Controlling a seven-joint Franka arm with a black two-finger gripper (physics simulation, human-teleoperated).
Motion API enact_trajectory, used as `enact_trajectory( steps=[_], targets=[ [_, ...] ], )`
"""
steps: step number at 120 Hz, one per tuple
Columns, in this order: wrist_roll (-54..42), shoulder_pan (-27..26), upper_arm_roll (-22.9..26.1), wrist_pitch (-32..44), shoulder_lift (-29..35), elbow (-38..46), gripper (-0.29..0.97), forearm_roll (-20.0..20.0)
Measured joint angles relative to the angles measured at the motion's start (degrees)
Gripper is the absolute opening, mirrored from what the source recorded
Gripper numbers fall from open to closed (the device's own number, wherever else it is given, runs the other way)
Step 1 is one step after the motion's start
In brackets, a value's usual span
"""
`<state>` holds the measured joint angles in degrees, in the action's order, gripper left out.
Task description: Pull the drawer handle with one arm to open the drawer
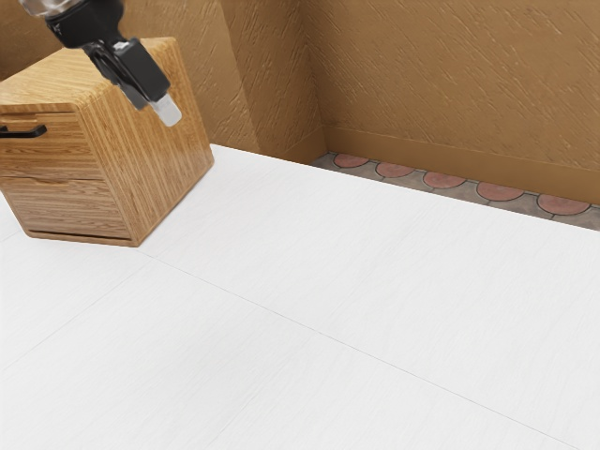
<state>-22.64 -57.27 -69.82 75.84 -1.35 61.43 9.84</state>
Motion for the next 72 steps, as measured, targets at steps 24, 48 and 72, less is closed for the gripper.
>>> enact_trajectory(
  steps=[24, 48, 72],
  targets=[
    [-0.74, 1.08, 10.77, -1.79, -0.21, -0.02, 0.68, -2.64],
    [-7.67, -2.04, 19.14, -0.50, 21.84, 11.82, 0.67, -21.16],
    [-16.49, 18.58, 32.99, 12.99, 37.33, 33.09, 0.67, -30.54]
  ],
)
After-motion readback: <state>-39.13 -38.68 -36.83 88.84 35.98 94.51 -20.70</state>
